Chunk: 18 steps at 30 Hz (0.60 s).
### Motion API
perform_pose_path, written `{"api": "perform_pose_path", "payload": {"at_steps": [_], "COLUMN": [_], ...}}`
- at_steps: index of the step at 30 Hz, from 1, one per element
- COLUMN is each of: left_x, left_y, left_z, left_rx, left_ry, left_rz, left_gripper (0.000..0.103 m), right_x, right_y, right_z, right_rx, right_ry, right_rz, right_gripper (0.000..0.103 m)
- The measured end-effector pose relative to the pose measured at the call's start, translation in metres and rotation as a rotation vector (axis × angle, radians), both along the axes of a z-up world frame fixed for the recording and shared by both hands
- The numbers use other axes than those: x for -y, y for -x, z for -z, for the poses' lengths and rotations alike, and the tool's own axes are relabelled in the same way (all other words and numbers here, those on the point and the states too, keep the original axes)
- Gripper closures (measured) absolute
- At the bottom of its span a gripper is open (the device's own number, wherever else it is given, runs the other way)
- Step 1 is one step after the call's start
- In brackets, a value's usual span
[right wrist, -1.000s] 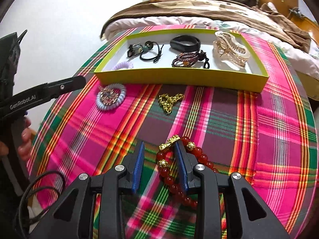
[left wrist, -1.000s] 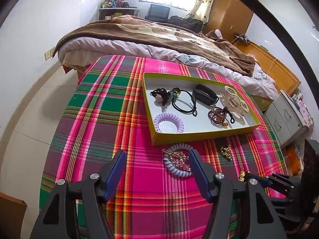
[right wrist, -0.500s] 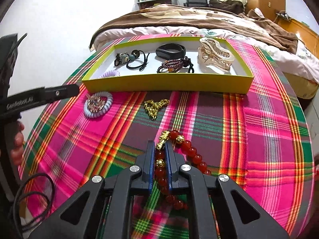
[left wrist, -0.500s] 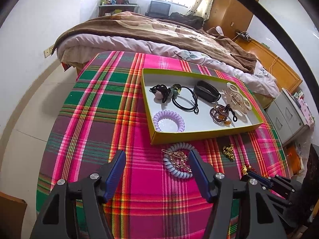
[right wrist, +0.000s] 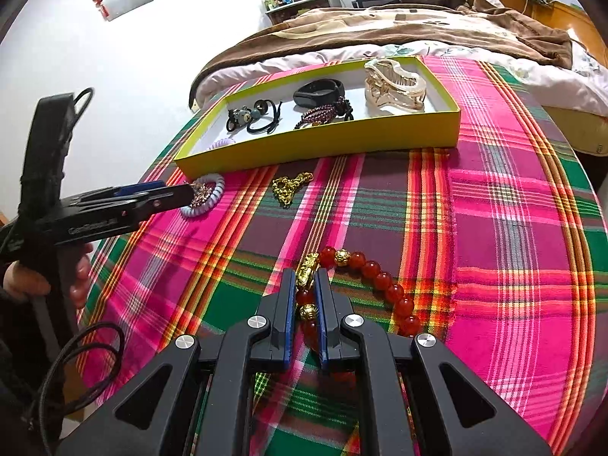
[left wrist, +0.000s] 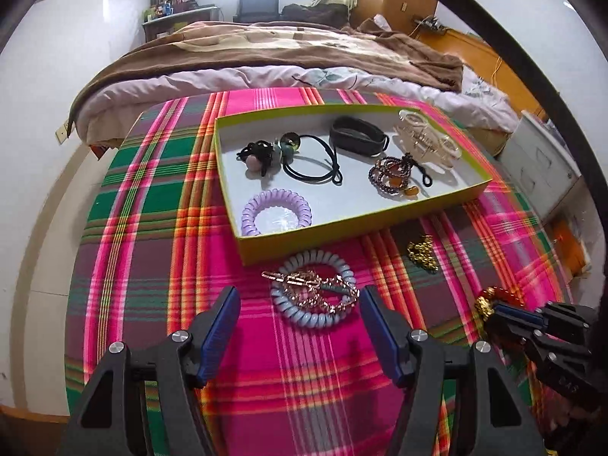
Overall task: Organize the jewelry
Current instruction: 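Grasp the rose-gold chain bracelet with the left tool while the right tool holds the red bracelet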
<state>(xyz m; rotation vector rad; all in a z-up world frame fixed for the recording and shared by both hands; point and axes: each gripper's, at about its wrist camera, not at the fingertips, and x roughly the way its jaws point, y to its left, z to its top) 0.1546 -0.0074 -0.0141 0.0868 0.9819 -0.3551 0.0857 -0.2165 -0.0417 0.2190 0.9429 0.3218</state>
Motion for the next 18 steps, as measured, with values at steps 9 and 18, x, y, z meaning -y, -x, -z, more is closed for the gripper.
{"api": "perform_pose_path", "payload": {"at_steps": [9, 18], "left_x": [0.013, 0.016], "left_y": [-0.012, -0.012], "left_z": [0.013, 0.014], "left_rx": [-0.025, -0.010], "left_ry": [-0.032, -0.018], "left_rz": [-0.019, -0.025], "left_gripper": [0.038, 0.041], "right_x": [0.002, 0.003], "right_y": [0.002, 0.002], "right_z": [0.002, 0.002], "right_rx": [0.001, 0.001], "right_ry": [-0.012, -0.014], "right_rz": [-0.006, -0.003], "right_gripper": [0.093, 0.093]}}
